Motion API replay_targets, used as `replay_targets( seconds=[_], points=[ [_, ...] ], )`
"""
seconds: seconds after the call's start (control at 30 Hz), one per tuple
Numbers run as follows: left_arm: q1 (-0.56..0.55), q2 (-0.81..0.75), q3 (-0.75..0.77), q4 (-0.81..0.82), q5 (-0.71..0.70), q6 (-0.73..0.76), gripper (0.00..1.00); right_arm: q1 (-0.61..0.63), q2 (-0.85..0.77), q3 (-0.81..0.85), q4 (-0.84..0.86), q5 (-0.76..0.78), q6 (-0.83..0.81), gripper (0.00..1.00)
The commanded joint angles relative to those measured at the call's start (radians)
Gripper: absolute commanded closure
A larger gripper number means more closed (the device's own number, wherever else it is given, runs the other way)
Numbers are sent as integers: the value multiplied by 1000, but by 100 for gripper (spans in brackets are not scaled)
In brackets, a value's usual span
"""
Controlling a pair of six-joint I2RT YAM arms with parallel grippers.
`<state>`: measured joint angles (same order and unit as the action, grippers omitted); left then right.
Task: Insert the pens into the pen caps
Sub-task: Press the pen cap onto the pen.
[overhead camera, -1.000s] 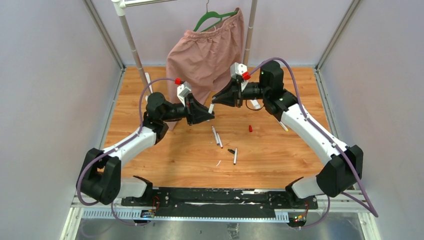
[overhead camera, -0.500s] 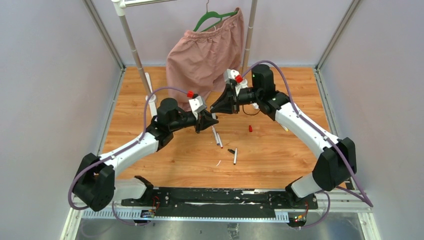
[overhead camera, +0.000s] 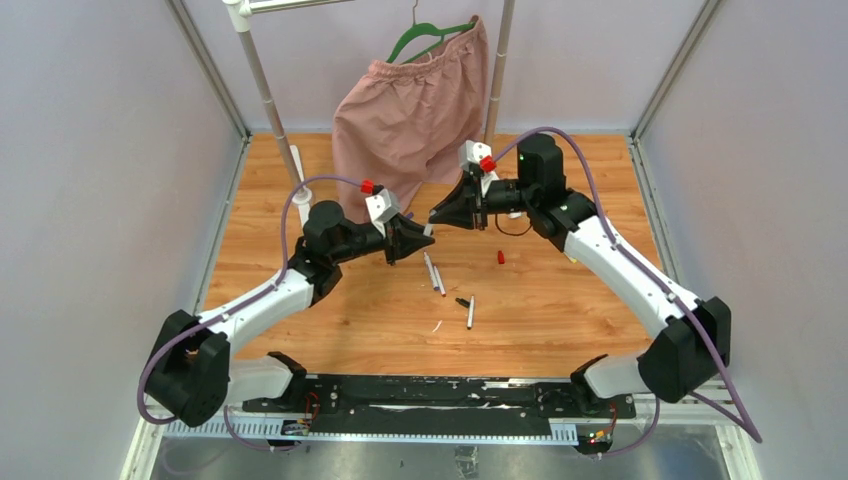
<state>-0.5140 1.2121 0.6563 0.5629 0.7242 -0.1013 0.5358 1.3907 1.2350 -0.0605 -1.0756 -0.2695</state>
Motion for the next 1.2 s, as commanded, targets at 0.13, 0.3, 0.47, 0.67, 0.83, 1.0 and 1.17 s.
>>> replay_targets(
  seconds=[0.13,0.3,0.47,0.67,0.83,1.0,1.17],
  points=[
    [-92,3,28,465,-33,-62,100,2,-24,-78,-414,-37,-49,90],
    [-151,58,-5,540,-43,-86,100,-20,-28,-80,-405,-53,-22,83],
    [-175,83,-35,564,-49,-106,100,-50,-44,-88,-392,-70,-2,70],
    [-188,103,-69,614,-48,-139,100,-73,-64,-97,-377,-94,11,59],
    [-190,103,-89,626,-54,-157,100,-94,-87,-104,-372,-118,-5,51],
    [-190,118,-104,686,-21,-252,100,-135,-146,-114,-375,-186,-61,45],
    [-190,168,-130,831,36,-419,100,-184,-229,-141,-374,-238,-115,41]
  ],
)
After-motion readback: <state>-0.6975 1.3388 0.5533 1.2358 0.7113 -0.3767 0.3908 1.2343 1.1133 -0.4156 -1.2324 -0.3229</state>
